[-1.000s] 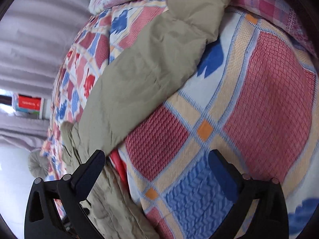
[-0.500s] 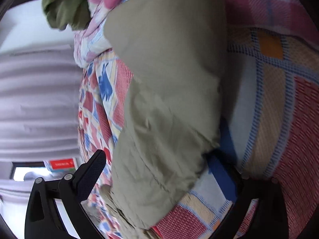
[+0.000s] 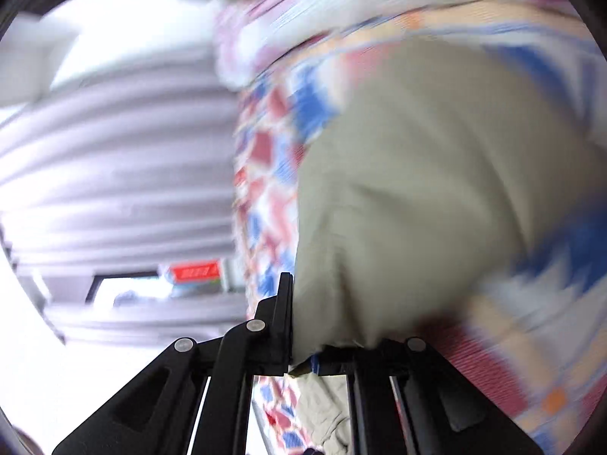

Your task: Fold large clothes

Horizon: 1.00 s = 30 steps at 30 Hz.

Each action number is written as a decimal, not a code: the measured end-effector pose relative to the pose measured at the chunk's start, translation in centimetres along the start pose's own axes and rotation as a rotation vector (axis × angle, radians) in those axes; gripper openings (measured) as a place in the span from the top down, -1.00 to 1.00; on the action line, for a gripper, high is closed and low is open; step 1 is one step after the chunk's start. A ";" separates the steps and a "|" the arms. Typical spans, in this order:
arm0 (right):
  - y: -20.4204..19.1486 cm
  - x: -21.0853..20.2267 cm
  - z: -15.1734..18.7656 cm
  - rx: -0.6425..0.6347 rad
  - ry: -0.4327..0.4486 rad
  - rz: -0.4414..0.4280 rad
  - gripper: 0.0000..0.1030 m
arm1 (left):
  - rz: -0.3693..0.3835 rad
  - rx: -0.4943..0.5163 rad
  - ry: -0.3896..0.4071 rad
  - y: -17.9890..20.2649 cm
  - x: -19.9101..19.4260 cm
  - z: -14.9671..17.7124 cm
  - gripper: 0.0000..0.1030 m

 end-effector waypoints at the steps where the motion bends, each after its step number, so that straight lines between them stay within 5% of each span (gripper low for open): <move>1: -1.4 0.9 0.9 -0.028 -0.021 -0.020 0.84 | -0.007 -0.005 0.010 -0.9 -0.3 -0.2 -1.00; 5: -7.7 5.5 6.2 -0.192 -0.133 -0.076 0.84 | -0.019 -0.039 0.042 -4.8 -1.3 -0.7 -1.00; 12: -13.0 16.3 19.2 -0.525 -0.308 0.069 0.84 | -0.028 -0.134 0.069 -13.0 -2.4 0.0 -1.00; 17: -11.7 23.0 28.7 -0.690 -0.412 0.218 0.84 | -0.068 -0.166 0.086 -18.7 -3.1 0.6 -1.00; 21: -6.8 26.4 34.3 -0.783 -0.446 0.421 0.84 | -0.103 -0.161 0.085 -22.4 -3.0 0.7 -1.00; 28: -0.7 27.4 35.4 -0.742 -0.434 0.621 0.78 | -0.075 -0.160 0.063 -23.9 -2.2 0.9 -1.00; 30: -1.3 26.7 35.5 -0.729 -0.434 0.624 0.32 | -0.053 -0.162 0.062 -23.6 -2.1 0.8 -1.00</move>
Point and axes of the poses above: each gripper's, at about its wrist camera, not at the fingertips, and x roughly the way its jaws point, y to its right, z to its underside, the point moved 7 cm from there along x, roughly the way its jaws point, and after that the axes turned 8 degrees about z, right-handed, at the moved point
